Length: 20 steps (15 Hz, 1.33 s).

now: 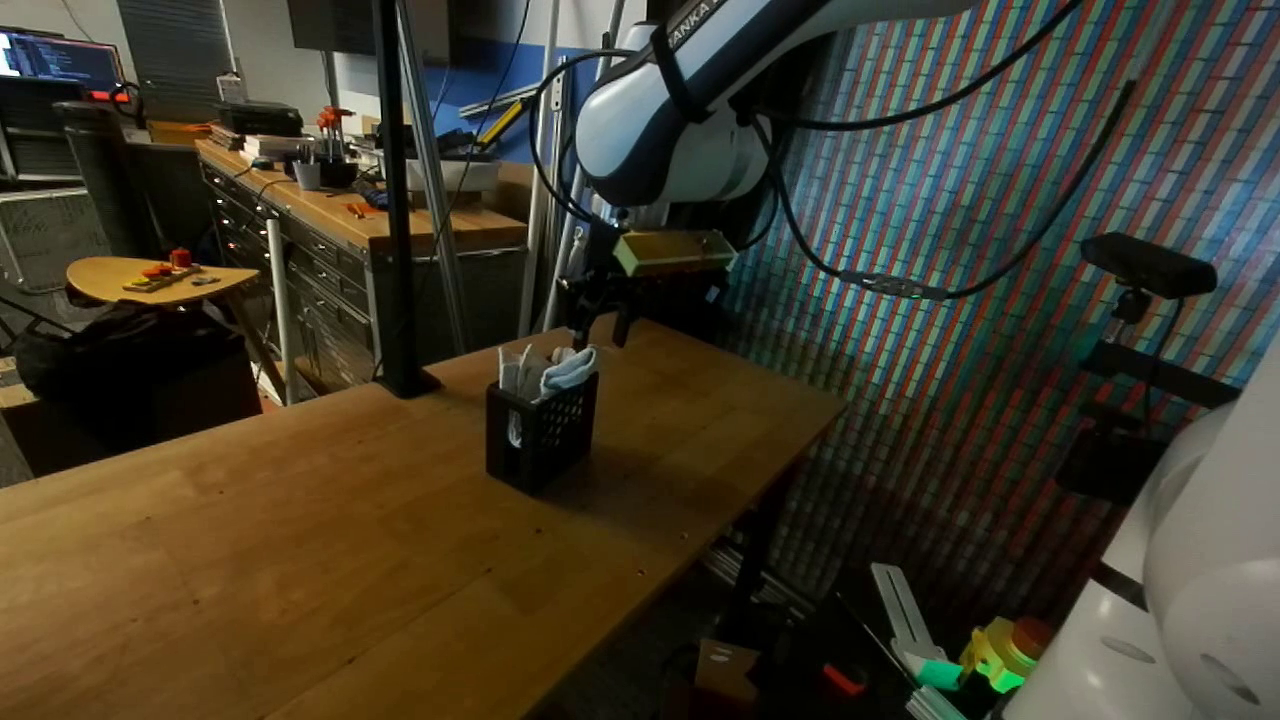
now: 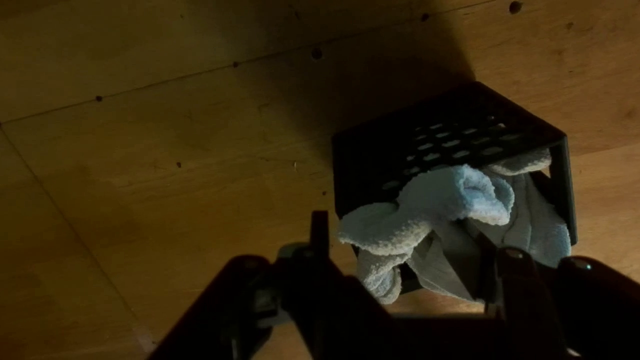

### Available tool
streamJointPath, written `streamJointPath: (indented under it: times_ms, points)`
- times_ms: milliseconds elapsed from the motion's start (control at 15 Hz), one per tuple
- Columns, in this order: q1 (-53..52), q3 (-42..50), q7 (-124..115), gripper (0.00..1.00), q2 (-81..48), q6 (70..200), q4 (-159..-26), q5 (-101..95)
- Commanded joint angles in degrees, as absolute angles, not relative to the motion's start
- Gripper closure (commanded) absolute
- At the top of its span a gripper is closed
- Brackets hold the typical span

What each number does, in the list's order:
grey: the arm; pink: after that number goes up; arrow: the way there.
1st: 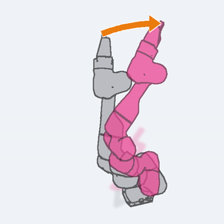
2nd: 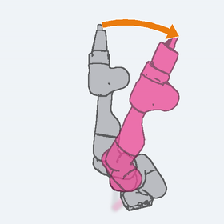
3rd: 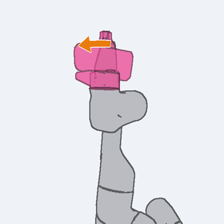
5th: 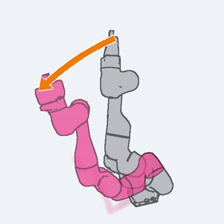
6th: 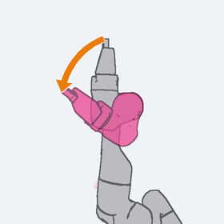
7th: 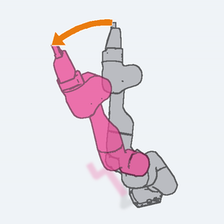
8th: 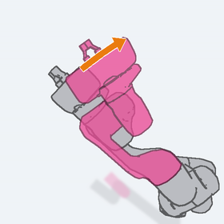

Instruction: Put the white towel in the black box

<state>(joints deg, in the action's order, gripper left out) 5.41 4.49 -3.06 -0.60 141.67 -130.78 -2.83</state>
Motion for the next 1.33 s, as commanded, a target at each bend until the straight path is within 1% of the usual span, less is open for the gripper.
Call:
streamJointPath:
  times_ms: [0,67,200,333,400,533,600,667,800,867,933,1000,1267]
  points:
    - [5.3,4.6,-0.5,0.36,-2.0,144.2,-129.8,0.0]
    - [5.2,4.5,-0.2,0.34,-2.3,144.4,-129.6,0.8]
    - [5.0,4.3,0.6,0.36,-2.7,144.7,-129.4,2.5]
    - [4.9,4.1,0.8,0.41,-2.7,143.9,-129.1,3.4]
    - [4.8,4.0,0.8,0.46,-2.7,143.8,-129.0,3.7]
    - [4.6,3.9,0.2,0.68,-2.6,143.3,-128.9,3.4]
    - [4.5,3.9,-0.1,0.81,-2.5,143.1,-128.8,3.1]
    - [4.4,3.9,-0.1,0.87,-2.5,143.0,-128.8,3.0]
    - [4.3,3.8,-0.2,0.92,-2.5,142.9,-128.6,3.0]
    - [4.2,3.7,-0.1,0.96,-2.6,142.9,-128.4,2.9]
    - [4.1,3.6,0.2,0.92,-2.6,142.9,-128.2,3.0]
    - [4.0,3.5,0.5,0.9,-2.8,143.0,-127.9,2.8]
    - [3.3,2.6,4.4,0.89,-4.4,143.6,-126.4,3.6]
